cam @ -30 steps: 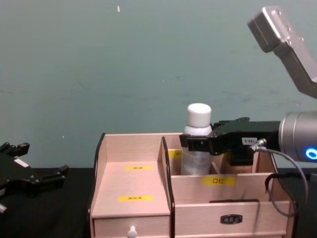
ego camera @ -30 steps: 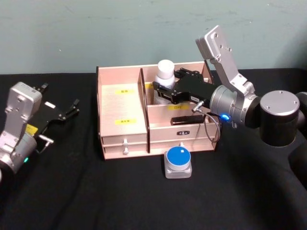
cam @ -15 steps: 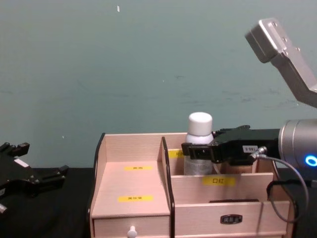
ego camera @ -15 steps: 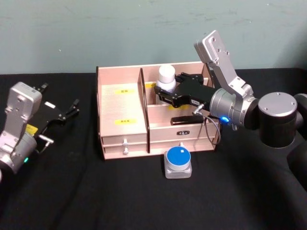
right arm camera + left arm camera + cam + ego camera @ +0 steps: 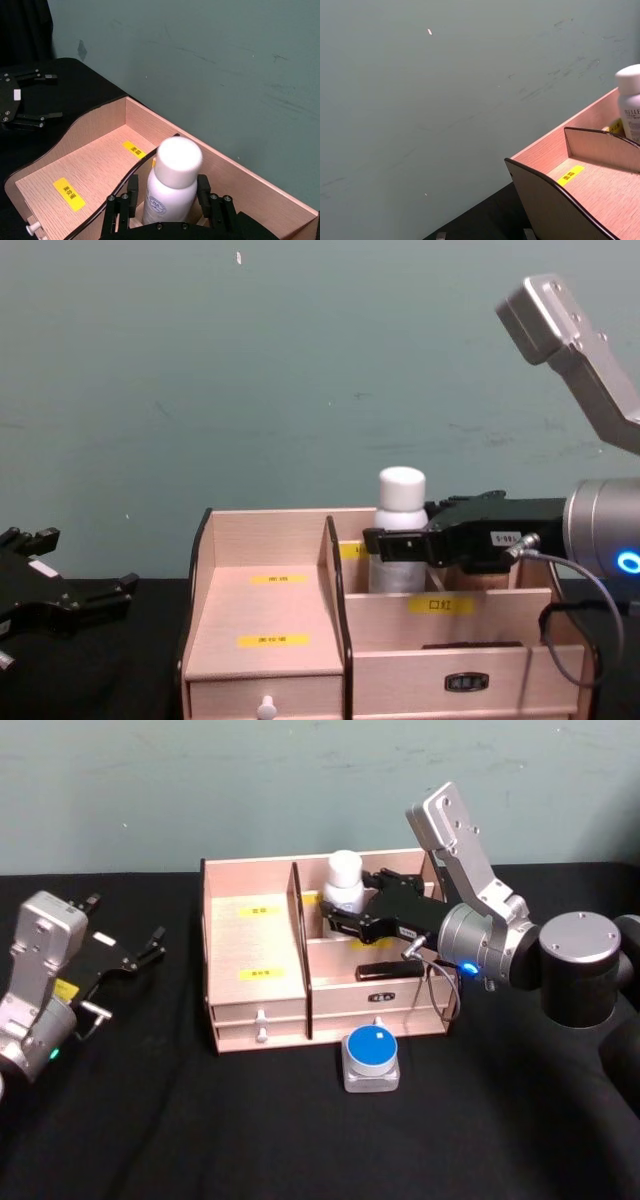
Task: Pick up the facial cleanser and watermelon frost from the table and place them into the tiered storage box.
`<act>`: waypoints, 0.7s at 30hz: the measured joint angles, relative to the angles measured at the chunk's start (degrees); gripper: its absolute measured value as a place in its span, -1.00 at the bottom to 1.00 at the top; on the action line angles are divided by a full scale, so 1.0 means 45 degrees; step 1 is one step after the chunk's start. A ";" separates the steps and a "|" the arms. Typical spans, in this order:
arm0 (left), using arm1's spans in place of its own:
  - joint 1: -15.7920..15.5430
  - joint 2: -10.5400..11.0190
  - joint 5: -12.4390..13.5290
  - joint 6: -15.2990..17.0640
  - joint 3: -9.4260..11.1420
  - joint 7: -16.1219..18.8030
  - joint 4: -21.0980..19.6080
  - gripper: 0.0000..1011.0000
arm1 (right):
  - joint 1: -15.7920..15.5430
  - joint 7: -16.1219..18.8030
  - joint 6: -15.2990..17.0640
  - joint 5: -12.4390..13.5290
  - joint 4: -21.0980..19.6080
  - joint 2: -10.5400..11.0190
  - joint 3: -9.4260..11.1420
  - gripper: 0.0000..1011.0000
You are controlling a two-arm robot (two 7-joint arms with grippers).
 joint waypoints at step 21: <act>0.0000 0.0000 0.0000 0.0000 0.0000 -0.0001 0.0000 0.98 | -0.1287 -0.0202 0.0664 0.0068 -0.3291 0.1272 0.0564 0.98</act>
